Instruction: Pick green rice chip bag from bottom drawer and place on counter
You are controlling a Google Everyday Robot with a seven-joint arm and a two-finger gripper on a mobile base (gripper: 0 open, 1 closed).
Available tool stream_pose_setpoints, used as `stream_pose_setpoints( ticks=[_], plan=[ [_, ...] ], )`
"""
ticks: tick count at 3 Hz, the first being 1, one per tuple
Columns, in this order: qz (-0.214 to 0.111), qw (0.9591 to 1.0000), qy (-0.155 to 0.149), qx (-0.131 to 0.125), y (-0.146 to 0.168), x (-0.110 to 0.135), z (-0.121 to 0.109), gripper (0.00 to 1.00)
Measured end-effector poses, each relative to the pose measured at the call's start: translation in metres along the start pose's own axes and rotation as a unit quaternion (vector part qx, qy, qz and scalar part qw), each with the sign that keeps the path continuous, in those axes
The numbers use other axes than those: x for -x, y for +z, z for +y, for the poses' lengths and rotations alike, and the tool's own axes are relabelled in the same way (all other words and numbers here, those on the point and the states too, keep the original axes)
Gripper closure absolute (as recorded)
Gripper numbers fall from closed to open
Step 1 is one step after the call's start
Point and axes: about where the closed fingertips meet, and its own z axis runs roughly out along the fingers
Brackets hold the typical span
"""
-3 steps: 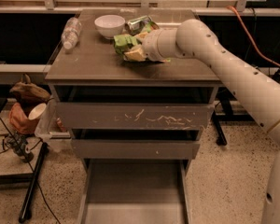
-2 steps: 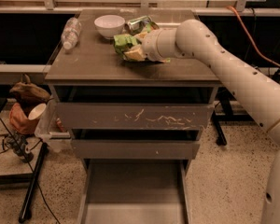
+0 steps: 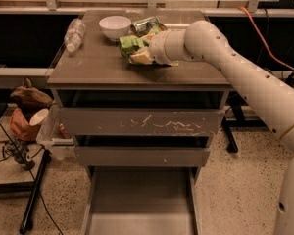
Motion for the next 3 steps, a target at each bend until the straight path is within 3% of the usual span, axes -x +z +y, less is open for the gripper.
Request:
stream_pose_setpoints(
  ticks=[1, 2, 3],
  plan=[
    [0.0, 1.0, 0.0, 0.0, 0.0001, 0.0, 0.0, 0.12],
    [0.0, 1.0, 0.0, 0.0, 0.0001, 0.0, 0.0001, 0.0],
    [0.0, 1.0, 0.0, 0.0, 0.0001, 0.0, 0.0001, 0.0]
  ],
)
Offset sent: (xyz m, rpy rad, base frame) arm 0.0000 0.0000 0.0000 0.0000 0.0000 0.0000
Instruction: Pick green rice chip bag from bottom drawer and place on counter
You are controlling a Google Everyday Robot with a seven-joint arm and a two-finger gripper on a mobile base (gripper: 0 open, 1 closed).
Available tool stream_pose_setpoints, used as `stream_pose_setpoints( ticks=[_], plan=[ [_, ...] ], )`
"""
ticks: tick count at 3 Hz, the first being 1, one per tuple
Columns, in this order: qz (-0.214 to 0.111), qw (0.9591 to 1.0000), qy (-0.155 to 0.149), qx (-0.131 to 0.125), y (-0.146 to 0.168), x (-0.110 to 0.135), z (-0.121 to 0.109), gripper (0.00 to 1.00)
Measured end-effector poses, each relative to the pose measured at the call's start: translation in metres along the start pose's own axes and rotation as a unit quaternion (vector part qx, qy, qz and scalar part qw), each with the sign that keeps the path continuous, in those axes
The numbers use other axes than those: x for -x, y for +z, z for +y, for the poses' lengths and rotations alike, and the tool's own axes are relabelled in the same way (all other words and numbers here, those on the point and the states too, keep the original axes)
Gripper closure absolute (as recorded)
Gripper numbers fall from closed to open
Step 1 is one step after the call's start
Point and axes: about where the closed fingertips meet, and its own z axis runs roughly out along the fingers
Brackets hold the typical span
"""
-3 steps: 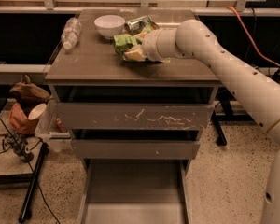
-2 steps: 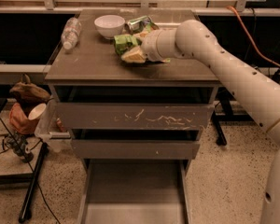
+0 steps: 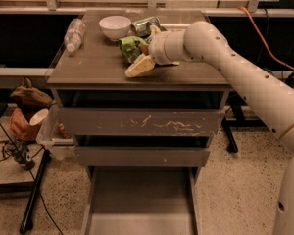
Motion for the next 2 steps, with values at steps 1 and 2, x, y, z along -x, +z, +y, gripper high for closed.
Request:
stream_pose_setpoints(
  ticks=[1, 2],
  plan=[
    [0.029, 0.9992, -0.013, -0.025, -0.031, 0.019, -0.008, 0.0],
    [0.094, 0.9909, -0.043, -0.087, -0.094, 0.037, -0.018, 0.0]
  ],
)
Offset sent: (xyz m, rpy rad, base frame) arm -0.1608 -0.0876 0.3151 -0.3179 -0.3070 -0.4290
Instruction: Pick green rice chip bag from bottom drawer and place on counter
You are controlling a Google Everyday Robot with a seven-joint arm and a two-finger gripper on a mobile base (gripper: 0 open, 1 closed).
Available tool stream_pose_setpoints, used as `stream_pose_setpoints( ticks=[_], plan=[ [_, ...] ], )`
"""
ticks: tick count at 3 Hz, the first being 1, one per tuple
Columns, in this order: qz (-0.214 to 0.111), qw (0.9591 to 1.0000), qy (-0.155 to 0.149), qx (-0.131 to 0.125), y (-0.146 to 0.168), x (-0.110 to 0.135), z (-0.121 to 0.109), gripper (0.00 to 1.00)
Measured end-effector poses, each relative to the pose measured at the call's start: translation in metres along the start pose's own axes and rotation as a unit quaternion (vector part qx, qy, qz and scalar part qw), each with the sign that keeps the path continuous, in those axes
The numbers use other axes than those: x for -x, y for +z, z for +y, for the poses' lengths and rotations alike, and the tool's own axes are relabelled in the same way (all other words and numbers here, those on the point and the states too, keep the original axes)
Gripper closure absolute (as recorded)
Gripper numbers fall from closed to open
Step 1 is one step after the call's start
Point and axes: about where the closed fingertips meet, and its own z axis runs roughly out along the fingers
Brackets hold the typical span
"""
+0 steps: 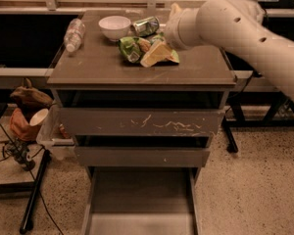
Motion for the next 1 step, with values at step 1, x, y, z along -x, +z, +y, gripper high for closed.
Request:
stream_pose_setpoints(
  ticks=[1],
  plan=[
    [0.048, 0.9965, -0.035, -0.059, -0.0642, 0.025, -0.0117, 0.0]
  ],
)
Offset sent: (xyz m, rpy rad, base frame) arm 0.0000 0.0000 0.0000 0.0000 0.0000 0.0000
